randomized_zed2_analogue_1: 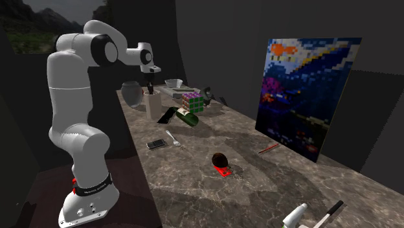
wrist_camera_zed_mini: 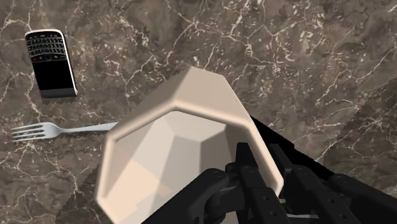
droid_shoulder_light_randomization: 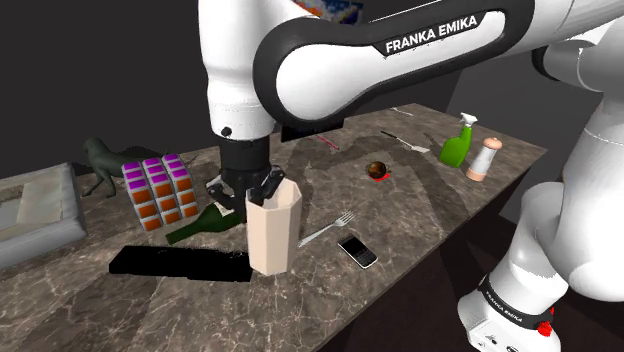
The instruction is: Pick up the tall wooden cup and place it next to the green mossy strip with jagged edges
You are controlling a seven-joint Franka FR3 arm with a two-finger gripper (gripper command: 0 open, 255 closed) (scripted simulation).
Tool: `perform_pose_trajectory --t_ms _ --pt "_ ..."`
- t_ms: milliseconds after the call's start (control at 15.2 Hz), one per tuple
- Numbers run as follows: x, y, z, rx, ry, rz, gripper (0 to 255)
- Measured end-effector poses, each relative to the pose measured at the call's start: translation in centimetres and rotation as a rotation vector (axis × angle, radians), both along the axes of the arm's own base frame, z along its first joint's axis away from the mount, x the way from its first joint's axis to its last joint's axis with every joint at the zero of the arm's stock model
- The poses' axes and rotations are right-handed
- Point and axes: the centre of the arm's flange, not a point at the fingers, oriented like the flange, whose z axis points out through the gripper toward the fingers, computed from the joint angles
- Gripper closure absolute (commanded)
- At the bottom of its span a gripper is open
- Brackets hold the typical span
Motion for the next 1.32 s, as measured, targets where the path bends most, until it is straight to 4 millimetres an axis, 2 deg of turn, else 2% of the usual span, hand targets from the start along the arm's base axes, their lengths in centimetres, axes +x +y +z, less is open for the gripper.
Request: perform_pose_trajectory --t_ms 330,1188,1320 --pt "-2.4 5.6 -0.2 0.000 0.000 0.000 255" --pt "-9.2 21.7 -0.2 0.001 0.000 0.002 255" --pt "-9.8 23.0 -0.4 0.000 0.000 0.000 255"
